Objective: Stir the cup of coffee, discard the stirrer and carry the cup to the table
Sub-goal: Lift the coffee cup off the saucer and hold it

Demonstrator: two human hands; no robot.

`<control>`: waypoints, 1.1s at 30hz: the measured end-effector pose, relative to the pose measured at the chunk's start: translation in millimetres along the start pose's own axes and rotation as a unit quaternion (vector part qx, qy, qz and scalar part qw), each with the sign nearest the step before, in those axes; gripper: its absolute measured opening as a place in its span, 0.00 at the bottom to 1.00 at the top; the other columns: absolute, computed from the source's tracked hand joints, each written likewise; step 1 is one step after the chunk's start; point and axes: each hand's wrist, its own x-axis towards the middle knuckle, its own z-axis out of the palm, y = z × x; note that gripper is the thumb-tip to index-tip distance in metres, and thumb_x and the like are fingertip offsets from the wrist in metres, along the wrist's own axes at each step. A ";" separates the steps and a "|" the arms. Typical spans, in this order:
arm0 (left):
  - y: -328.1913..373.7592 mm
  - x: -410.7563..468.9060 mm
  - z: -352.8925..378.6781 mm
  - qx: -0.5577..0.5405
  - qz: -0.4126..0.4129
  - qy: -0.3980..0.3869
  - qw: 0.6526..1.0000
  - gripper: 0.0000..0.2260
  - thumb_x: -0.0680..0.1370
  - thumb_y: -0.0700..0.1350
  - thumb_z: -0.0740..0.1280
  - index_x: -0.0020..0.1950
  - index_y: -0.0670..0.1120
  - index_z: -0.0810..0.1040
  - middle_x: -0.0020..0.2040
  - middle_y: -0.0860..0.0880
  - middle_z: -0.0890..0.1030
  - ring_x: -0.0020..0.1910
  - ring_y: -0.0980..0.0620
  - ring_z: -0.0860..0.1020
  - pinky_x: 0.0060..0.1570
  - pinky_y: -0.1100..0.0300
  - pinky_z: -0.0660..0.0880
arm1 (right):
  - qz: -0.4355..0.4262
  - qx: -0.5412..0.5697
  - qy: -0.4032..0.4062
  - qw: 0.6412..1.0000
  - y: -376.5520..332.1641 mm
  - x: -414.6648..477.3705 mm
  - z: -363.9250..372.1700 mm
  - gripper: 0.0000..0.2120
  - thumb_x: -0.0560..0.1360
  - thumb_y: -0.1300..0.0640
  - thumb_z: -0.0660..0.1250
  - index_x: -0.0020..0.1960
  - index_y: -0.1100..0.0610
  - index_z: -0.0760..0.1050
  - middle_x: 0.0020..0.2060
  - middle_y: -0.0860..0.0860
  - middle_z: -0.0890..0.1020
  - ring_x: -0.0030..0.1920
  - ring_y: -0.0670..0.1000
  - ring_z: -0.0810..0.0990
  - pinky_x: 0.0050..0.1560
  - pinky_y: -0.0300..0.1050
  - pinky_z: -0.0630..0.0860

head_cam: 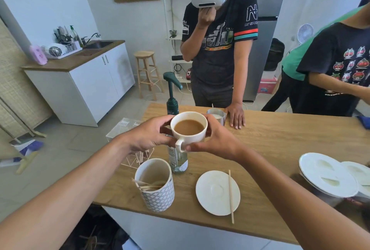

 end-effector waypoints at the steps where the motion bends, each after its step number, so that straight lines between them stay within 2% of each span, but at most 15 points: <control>1: -0.1 0.7 -2.8 0.000 0.001 -0.003 1.000 0.27 0.70 0.33 0.76 0.67 0.44 0.75 0.60 0.45 0.82 0.60 0.49 0.80 0.56 0.58 0.78 | -0.003 -0.002 0.002 1.000 -1.2 1.4 0.8 0.43 0.59 0.45 0.83 0.68 0.50 0.65 0.57 0.42 0.79 0.57 0.41 0.78 0.58 0.42 0.77; 8: -2.2 6.0 -10.8 0.007 0.005 -0.021 1.000 0.29 0.69 0.34 0.77 0.68 0.45 0.74 0.61 0.46 0.82 0.62 0.49 0.79 0.60 0.57 0.76 | -0.025 -0.004 0.002 1.000 -5.1 6.1 3.7 0.43 0.60 0.45 0.82 0.69 0.48 0.65 0.58 0.40 0.78 0.57 0.38 0.78 0.55 0.35 0.75; 15: 4.5 6.3 -12.4 0.024 0.005 -0.017 1.000 0.29 0.69 0.37 0.77 0.68 0.47 0.74 0.60 0.50 0.82 0.61 0.52 0.80 0.60 0.57 0.77 | -0.049 -0.017 0.020 0.998 -8.8 9.2 3.3 0.43 0.60 0.45 0.83 0.68 0.50 0.66 0.58 0.40 0.78 0.58 0.38 0.77 0.55 0.34 0.75; 18: 14.9 3.1 -22.8 0.078 -0.013 -0.042 0.996 0.29 0.70 0.42 0.77 0.69 0.49 0.73 0.60 0.53 0.82 0.60 0.56 0.79 0.55 0.61 0.77 | -0.063 -0.010 0.032 0.997 -9.2 10.7 4.2 0.43 0.59 0.45 0.83 0.68 0.50 0.66 0.57 0.40 0.78 0.59 0.39 0.77 0.57 0.36 0.76; 20: 29.3 -0.6 -40.5 0.157 -0.044 -0.057 0.985 0.28 0.70 0.49 0.76 0.69 0.50 0.73 0.60 0.55 0.81 0.60 0.57 0.79 0.60 0.57 0.77 | -0.070 -0.013 0.034 0.997 -8.5 11.1 4.0 0.44 0.59 0.44 0.83 0.69 0.49 0.66 0.58 0.40 0.78 0.59 0.39 0.77 0.58 0.37 0.76; 23: 59.0 -5.0 -68.3 0.249 -0.074 0.007 0.966 0.22 0.72 0.56 0.69 0.63 0.51 0.77 0.58 0.53 0.81 0.57 0.54 0.79 0.63 0.50 0.75 | -0.076 -0.014 0.033 0.996 -6.8 11.6 2.7 0.44 0.59 0.43 0.82 0.69 0.48 0.65 0.59 0.41 0.78 0.60 0.40 0.77 0.59 0.39 0.76; 26: 88.7 4.0 -75.8 0.250 -0.022 0.142 0.957 0.14 0.79 0.56 0.64 0.60 0.50 0.78 0.52 0.50 0.81 0.54 0.48 0.80 0.59 0.49 0.77 | -0.077 -0.010 0.034 0.996 -5.4 11.9 0.9 0.45 0.59 0.44 0.83 0.70 0.49 0.65 0.60 0.42 0.78 0.61 0.41 0.77 0.59 0.39 0.76; 28: 101.7 20.6 -68.3 0.229 0.012 0.215 0.950 0.14 0.80 0.57 0.63 0.58 0.50 0.78 0.51 0.50 0.81 0.54 0.48 0.80 0.58 0.48 0.77 | -0.075 -0.011 0.035 0.996 -5.0 11.6 0.8 0.45 0.59 0.43 0.83 0.70 0.49 0.64 0.60 0.42 0.78 0.60 0.40 0.77 0.59 0.38 0.76; 30: 110.7 39.6 -53.5 0.253 0.008 0.239 0.938 0.17 0.81 0.59 0.60 0.56 0.48 0.78 0.50 0.50 0.79 0.52 0.49 0.78 0.57 0.51 0.74 | -0.073 -0.013 0.036 0.997 -5.2 10.8 1.0 0.45 0.59 0.43 0.83 0.70 0.49 0.64 0.60 0.41 0.78 0.60 0.39 0.77 0.57 0.35 0.76; 33: 115.1 63.1 -28.8 0.324 -0.035 0.228 0.918 0.20 0.82 0.58 0.55 0.51 0.44 0.77 0.46 0.46 0.78 0.49 0.45 0.77 0.51 0.53 0.72 | -0.073 -0.012 0.038 0.997 -6.1 9.6 0.0 0.45 0.59 0.43 0.83 0.70 0.50 0.64 0.59 0.41 0.78 0.59 0.38 0.77 0.56 0.31 0.74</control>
